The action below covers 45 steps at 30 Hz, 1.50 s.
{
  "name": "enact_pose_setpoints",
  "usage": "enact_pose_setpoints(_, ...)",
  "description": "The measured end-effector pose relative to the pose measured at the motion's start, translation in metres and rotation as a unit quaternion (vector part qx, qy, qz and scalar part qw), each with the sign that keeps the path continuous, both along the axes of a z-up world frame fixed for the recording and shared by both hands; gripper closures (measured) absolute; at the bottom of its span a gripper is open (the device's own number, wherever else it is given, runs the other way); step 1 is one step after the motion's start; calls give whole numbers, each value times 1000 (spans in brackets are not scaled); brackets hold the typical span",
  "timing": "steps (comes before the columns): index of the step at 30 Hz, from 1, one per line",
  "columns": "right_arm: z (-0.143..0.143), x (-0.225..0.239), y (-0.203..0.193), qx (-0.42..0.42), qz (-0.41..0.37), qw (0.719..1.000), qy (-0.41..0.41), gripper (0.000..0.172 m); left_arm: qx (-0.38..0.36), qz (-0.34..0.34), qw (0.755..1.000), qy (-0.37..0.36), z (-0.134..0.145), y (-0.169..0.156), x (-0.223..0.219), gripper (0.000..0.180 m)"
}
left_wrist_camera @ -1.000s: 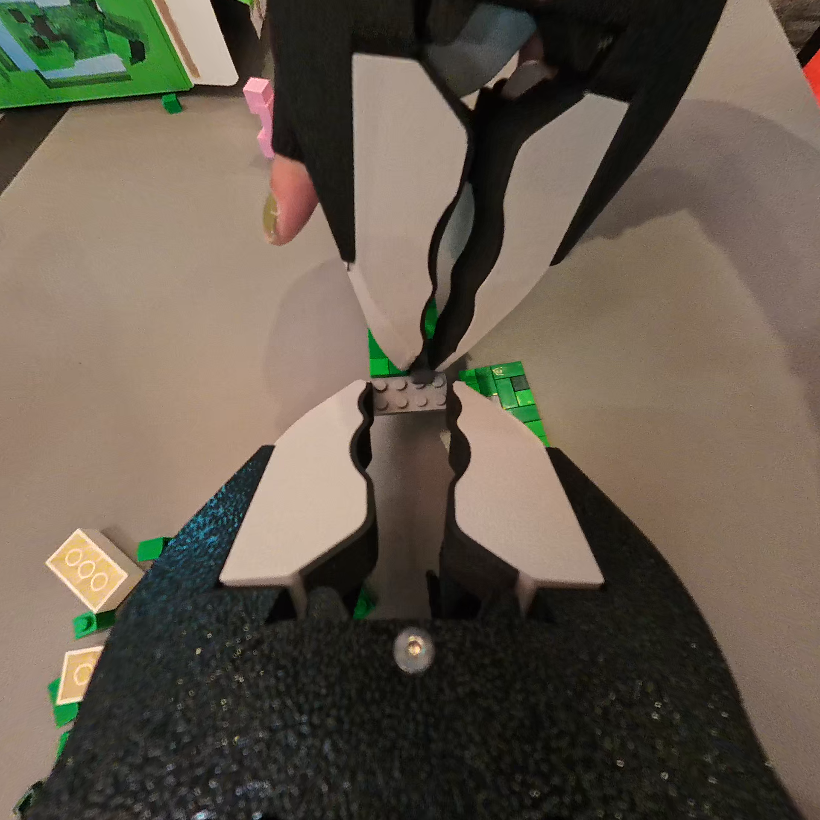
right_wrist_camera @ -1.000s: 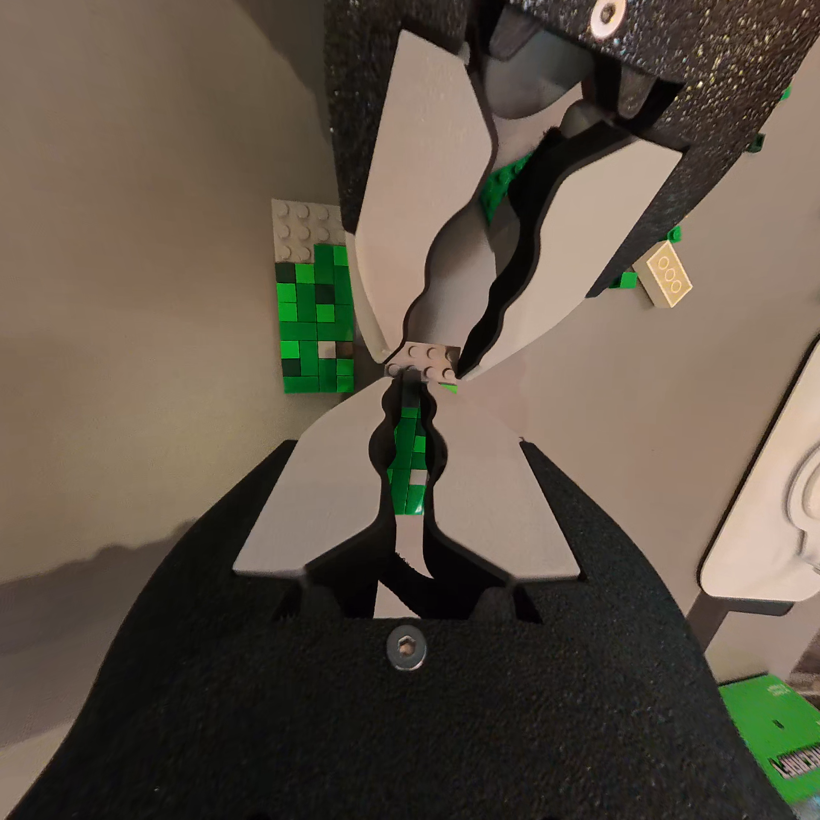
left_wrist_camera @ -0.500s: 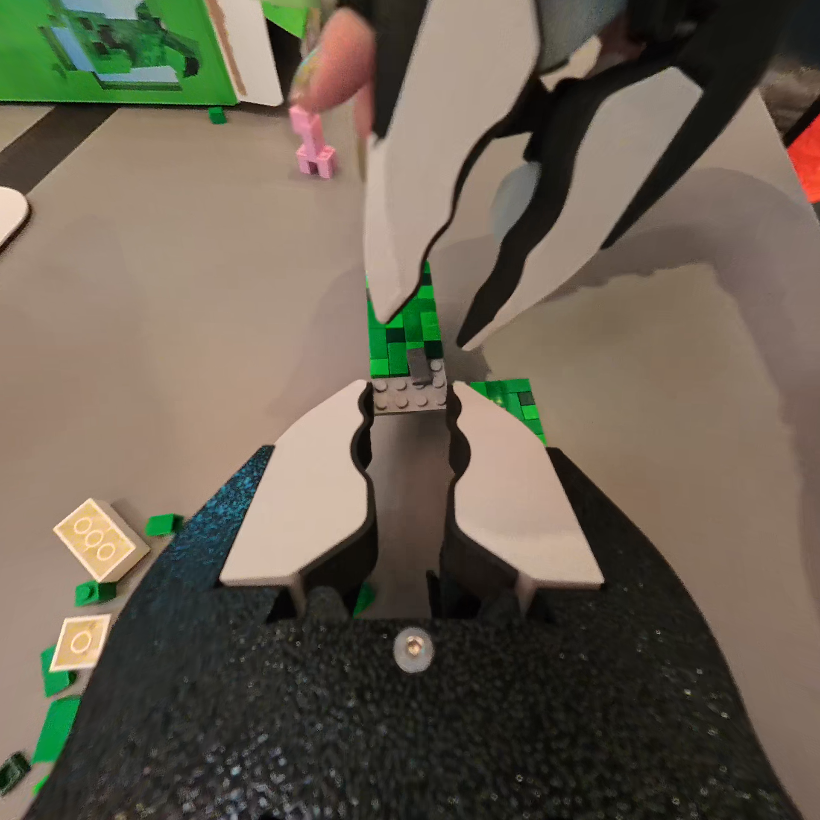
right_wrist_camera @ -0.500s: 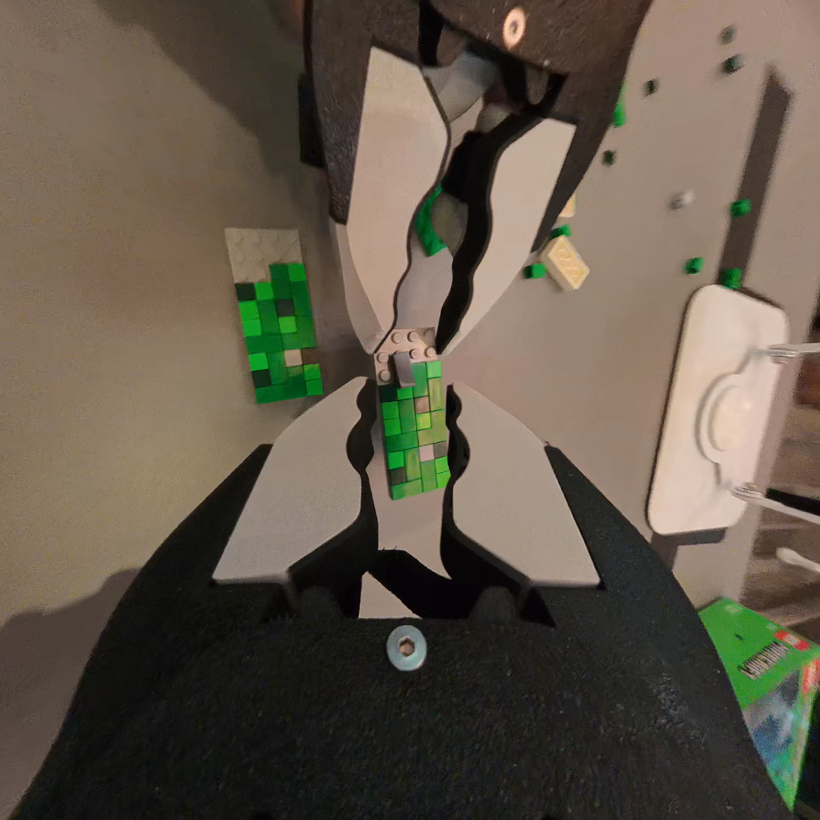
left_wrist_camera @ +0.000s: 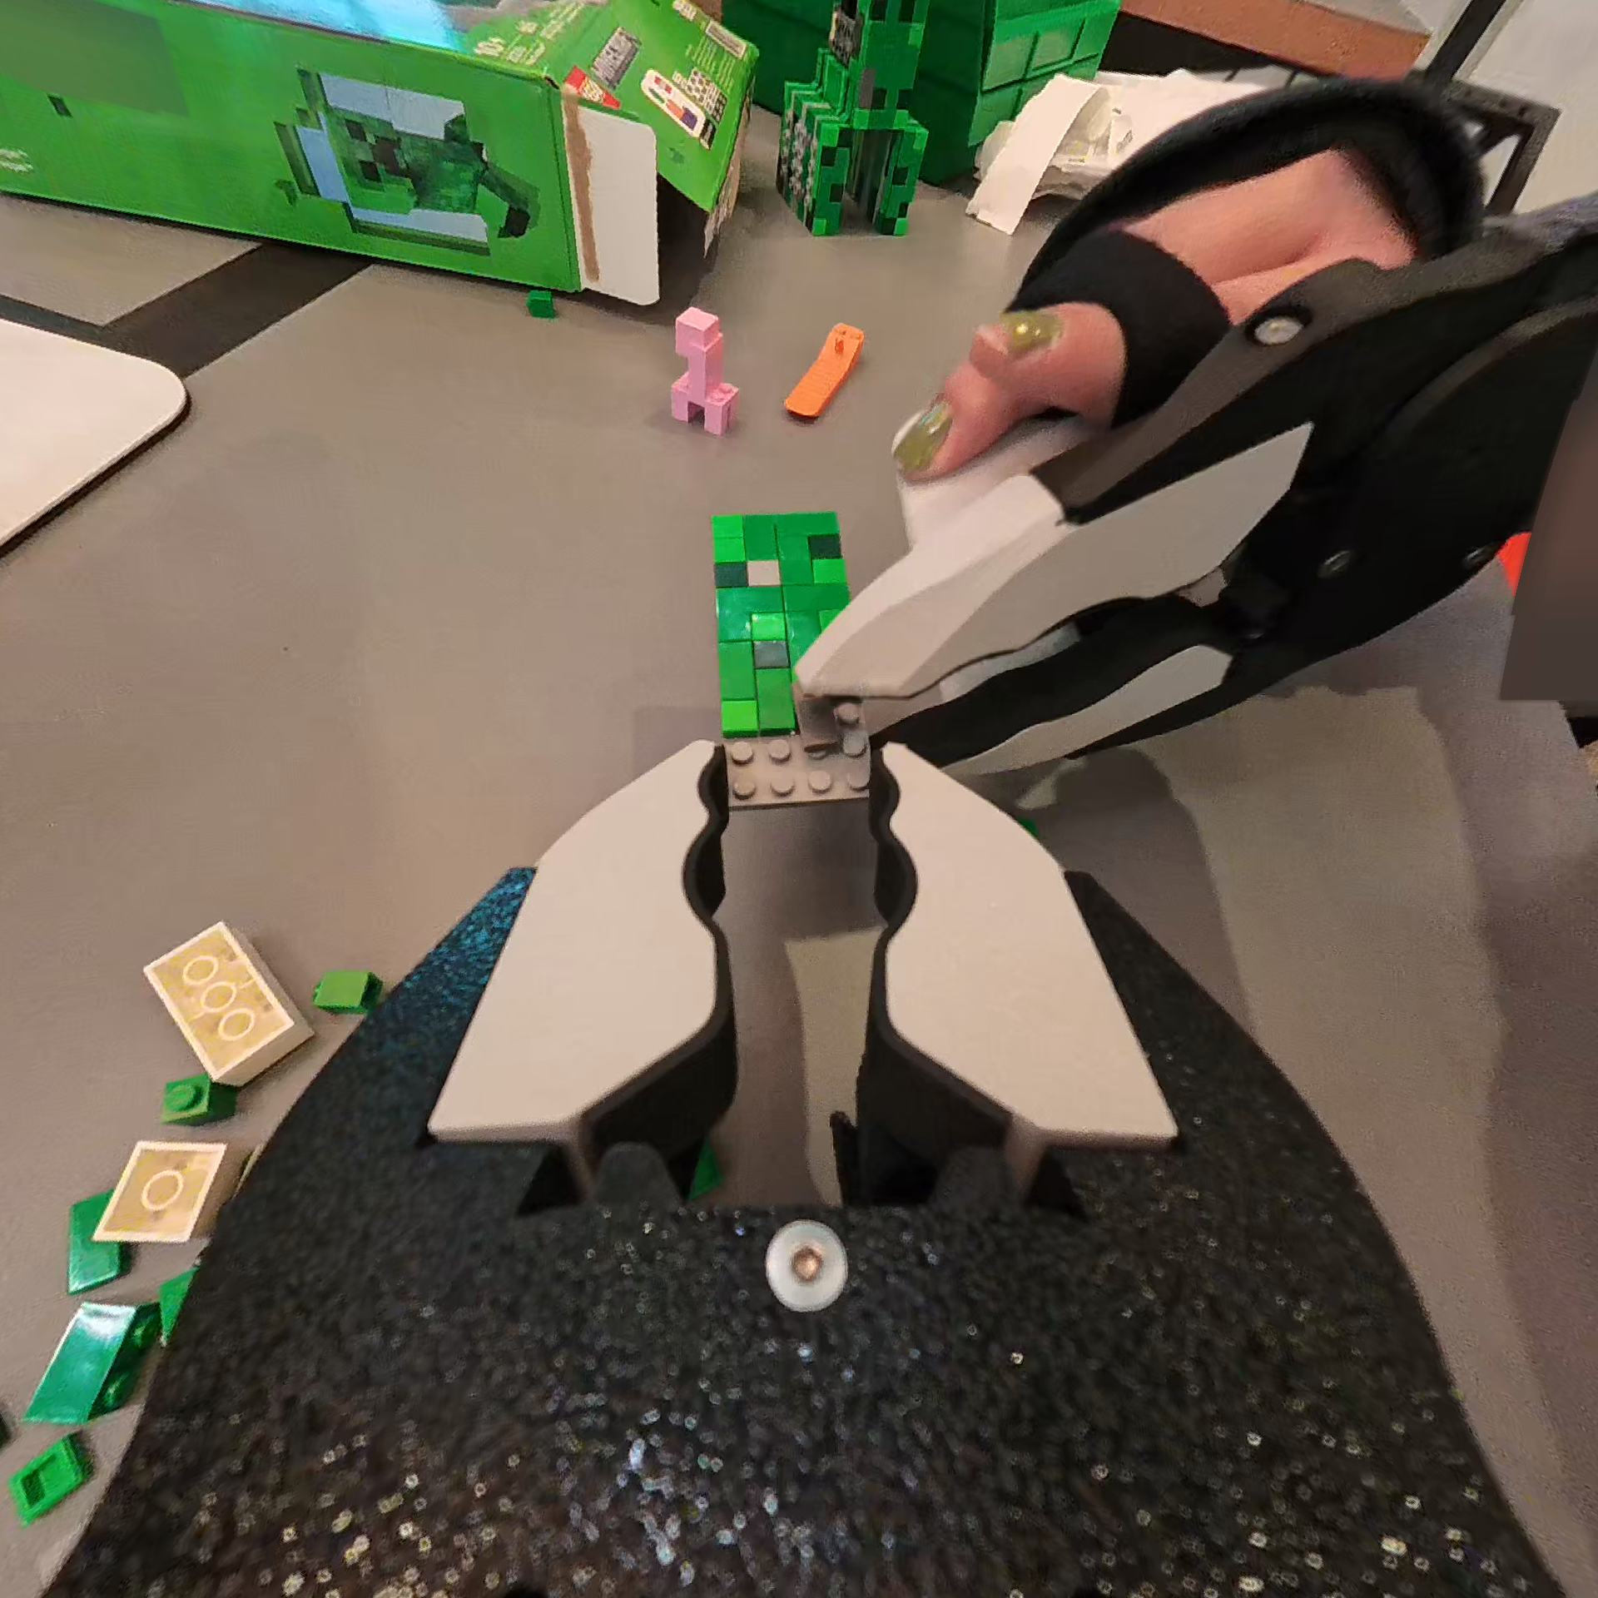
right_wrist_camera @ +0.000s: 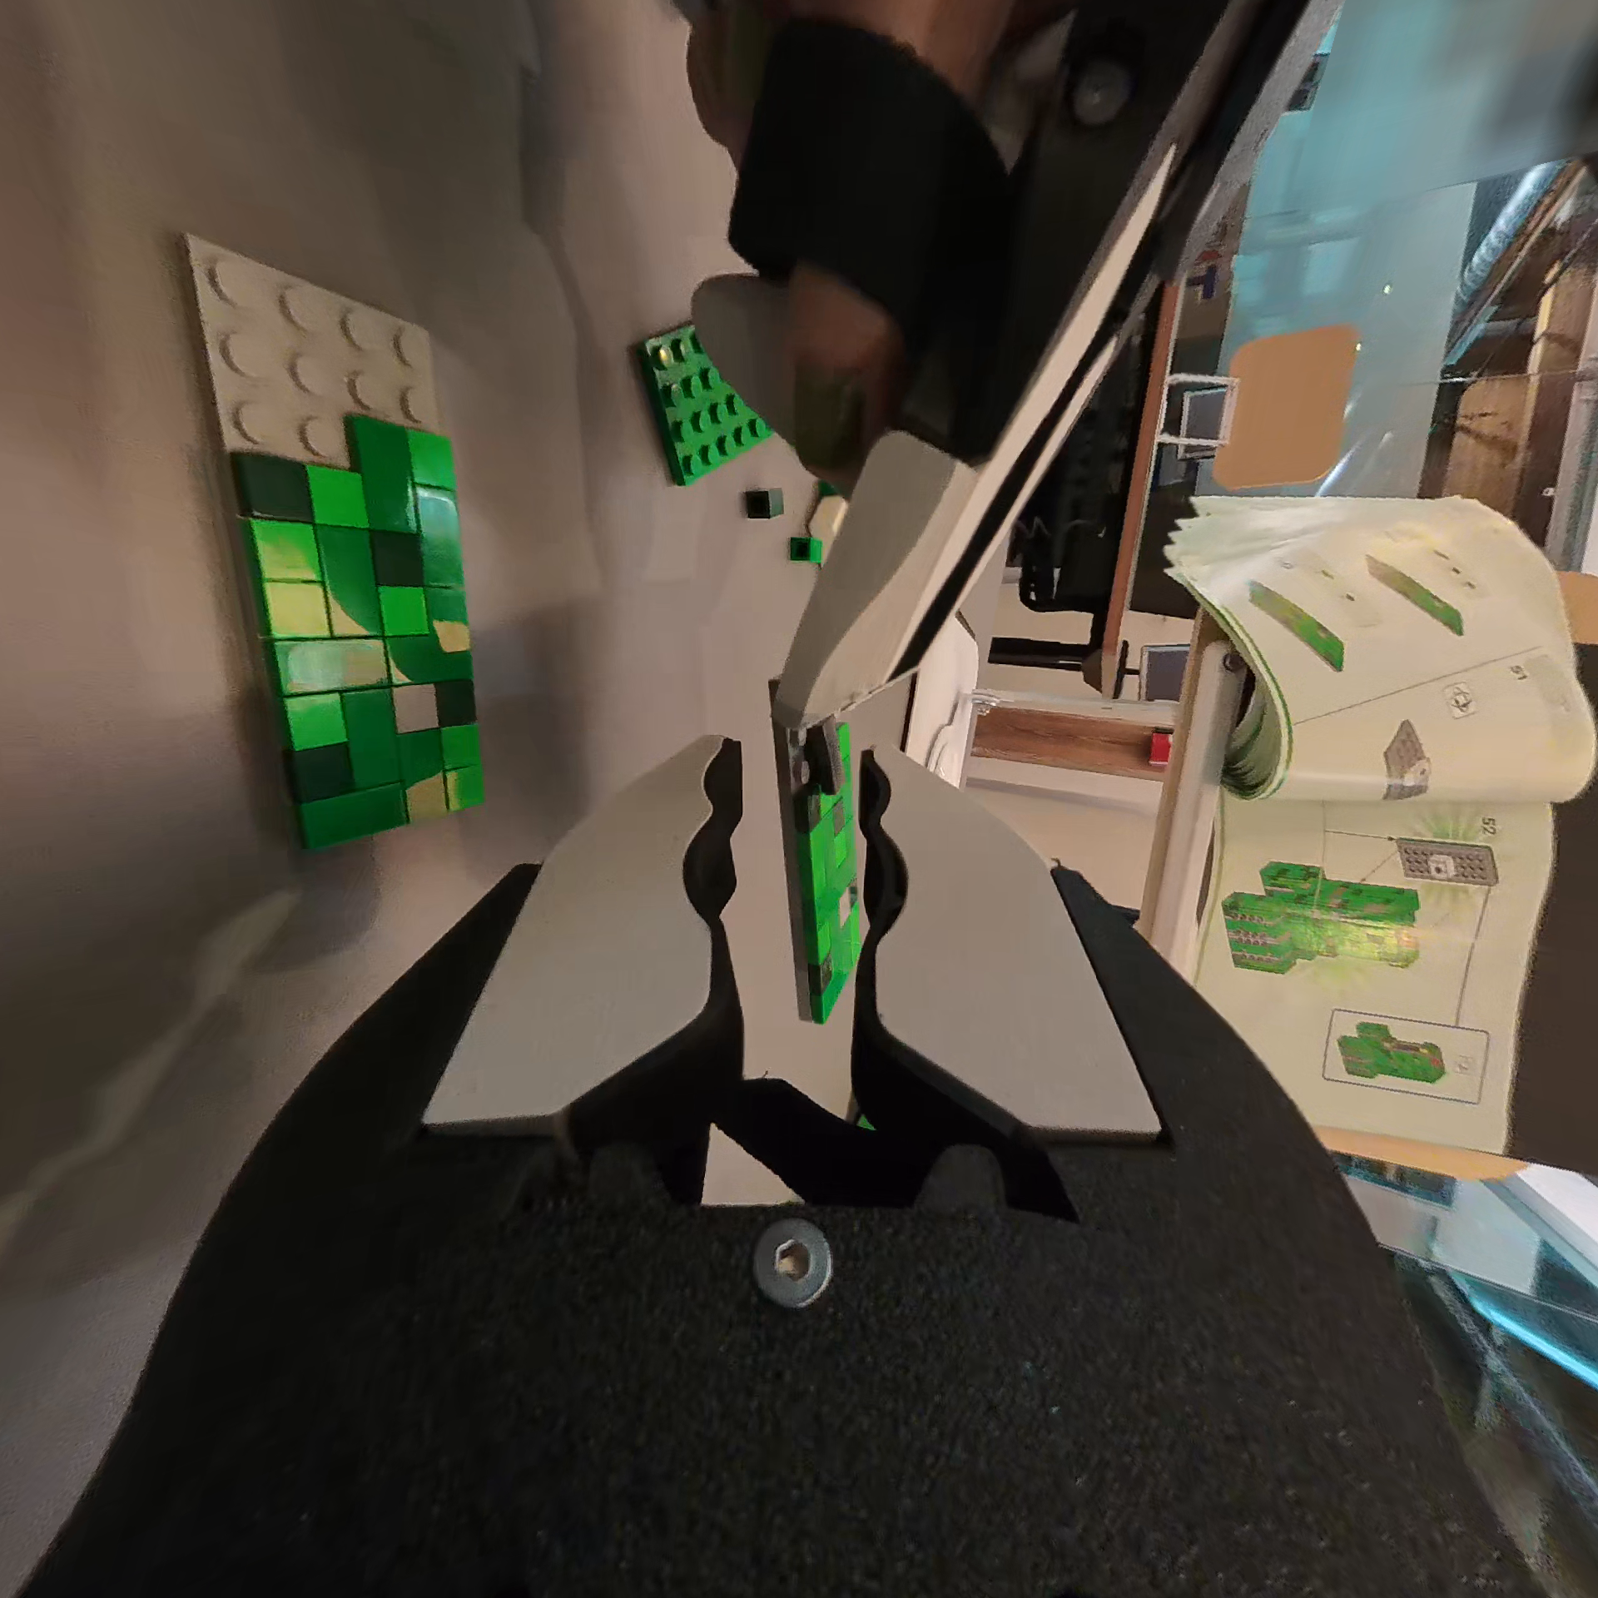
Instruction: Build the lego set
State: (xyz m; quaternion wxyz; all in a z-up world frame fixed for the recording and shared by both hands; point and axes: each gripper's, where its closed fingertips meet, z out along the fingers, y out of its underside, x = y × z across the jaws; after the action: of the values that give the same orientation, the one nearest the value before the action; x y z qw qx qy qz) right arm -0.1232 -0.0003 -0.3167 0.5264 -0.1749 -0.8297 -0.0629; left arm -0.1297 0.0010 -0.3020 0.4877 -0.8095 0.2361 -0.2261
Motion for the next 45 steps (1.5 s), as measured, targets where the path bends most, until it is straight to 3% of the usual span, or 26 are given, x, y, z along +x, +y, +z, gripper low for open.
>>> enact_pose_setpoints(7, -1, -1, -1, 23, -5, 1000, 8, 158, 3, -1, 1000, -2, 1, 0, 1, 150)
enact_pose_setpoints(16, 0, -2, -4, 54, -15, 998, 31, 161, 7, 4, 1000, -3, 3, 0, 1, 150)
enact_pose_setpoints(22, 7, -1, -5, 39, -15, 998, 48, 161, 30, -2, 999, -18, 9, -2, 2, 149)
enact_pose_setpoints(24, 6, 0, -6, 22, -10, 999, 41, 164, 47, -21, 998, -31, 14, -6, 6, 157)
enact_pose_setpoints(28, 0, 6, -4, -7, -3, 999, 35, 164, 109, -21, 992, 55, 17, -12, 0, 146)
enact_pose_setpoints(33, -2, 10, -14, -97, 19, 994, 44, 164, 174, -35, 957, 230, 4, -16, 0, 150)
enact_pose_setpoints(38, 9, 13, -23, -160, 44, 984, 59, 164, 226, -42, 929, 290, 8, -17, 9, 171)
enact_pose_setpoints(41, 17, 13, -25, -168, 50, 982, 75, 163, 268, -34, 909, 316, 17, -19, 10, 176)
enact_pose_setpoints(45, 23, 15, -29, -98, 66, 988, 98, 164, 337, -9, 847, 410, 30, -23, 12, 177)
